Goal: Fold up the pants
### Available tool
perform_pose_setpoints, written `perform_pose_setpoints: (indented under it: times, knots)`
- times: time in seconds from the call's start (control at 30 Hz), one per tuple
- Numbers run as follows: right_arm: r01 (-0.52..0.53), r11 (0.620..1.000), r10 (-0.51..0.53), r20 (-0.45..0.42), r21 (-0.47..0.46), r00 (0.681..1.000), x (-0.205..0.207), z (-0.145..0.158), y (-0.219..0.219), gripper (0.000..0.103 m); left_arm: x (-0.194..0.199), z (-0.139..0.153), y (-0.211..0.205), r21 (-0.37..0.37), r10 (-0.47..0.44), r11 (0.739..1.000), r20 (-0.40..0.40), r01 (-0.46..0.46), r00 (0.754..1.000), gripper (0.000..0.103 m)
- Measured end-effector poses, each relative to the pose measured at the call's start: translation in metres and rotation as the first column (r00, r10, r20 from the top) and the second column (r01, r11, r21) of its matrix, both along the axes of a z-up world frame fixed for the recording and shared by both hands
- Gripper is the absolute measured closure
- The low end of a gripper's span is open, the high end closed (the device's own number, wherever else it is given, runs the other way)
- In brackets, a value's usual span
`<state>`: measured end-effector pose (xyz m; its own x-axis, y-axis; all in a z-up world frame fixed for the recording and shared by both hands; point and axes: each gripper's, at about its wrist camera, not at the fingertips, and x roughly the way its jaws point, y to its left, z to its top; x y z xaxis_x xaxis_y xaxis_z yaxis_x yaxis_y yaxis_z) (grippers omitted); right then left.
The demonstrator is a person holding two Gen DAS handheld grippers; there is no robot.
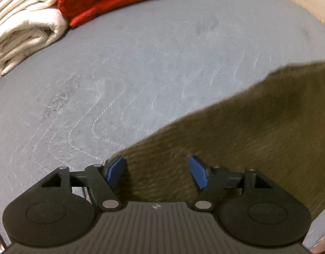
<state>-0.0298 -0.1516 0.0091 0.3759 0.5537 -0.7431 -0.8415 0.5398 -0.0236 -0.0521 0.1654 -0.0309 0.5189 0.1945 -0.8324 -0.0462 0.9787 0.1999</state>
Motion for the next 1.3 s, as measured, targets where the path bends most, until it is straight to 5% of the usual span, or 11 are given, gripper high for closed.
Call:
perform_pose_setpoints:
  times: [0.2, 0.33, 0.5, 0.63, 0.8, 0.93, 1.1, 1.3]
  knots:
    - [0.256, 0.940, -0.269, 0.030, 0.225, 0.963, 0.019, 0.070, -0.074, 0.030, -0.001, 0.039, -0.032, -0.058, -0.021, 0.998, 0.143, 0.029, 0.989, 0.019]
    - [0.431, 0.843, -0.483, 0.100, 0.323, 0.870, 0.025, 0.109, -0.138, 0.029, 0.010, 0.044, -0.058, -0.083, -0.051, 0.994, 0.202, 0.069, 0.978, 0.017]
    - [0.596, 0.710, -0.683, 0.158, 0.374, 0.713, 0.020, 0.127, -0.218, 0.028, 0.044, 0.027, -0.078, -0.042, -0.102, 0.993, 0.211, 0.113, 0.972, 0.017]
    - [0.720, 0.566, -0.810, 0.106, 0.401, 0.577, 0.018, 0.098, -0.280, 0.023, 0.057, 0.015, -0.073, -0.050, -0.085, 0.994, 0.195, 0.096, 0.977, 0.017]
    - [0.892, 0.258, -0.940, -0.116, 0.372, 0.321, 0.021, 0.042, -0.358, 0.023, 0.061, 0.014, -0.075, -0.051, -0.091, 0.993, 0.195, 0.102, 0.977, 0.017]
    - [0.935, 0.107, -0.968, -0.180, 0.337, 0.176, 0.021, 0.015, -0.389, 0.023, 0.062, 0.013, -0.081, -0.050, -0.105, 0.992, 0.198, 0.117, 0.975, 0.017]
    - [0.943, 0.022, -0.967, -0.233, 0.332, 0.104, 0.026, 0.001, -0.411, 0.023, 0.066, 0.011, -0.088, -0.043, -0.119, 0.991, 0.196, 0.130, 0.973, 0.016]
    - [0.943, 0.001, -0.958, -0.269, 0.333, 0.096, 0.026, -0.002, -0.414, 0.023, 0.071, 0.006, -0.093, -0.036, -0.136, 0.989, 0.186, 0.145, 0.973, 0.015]
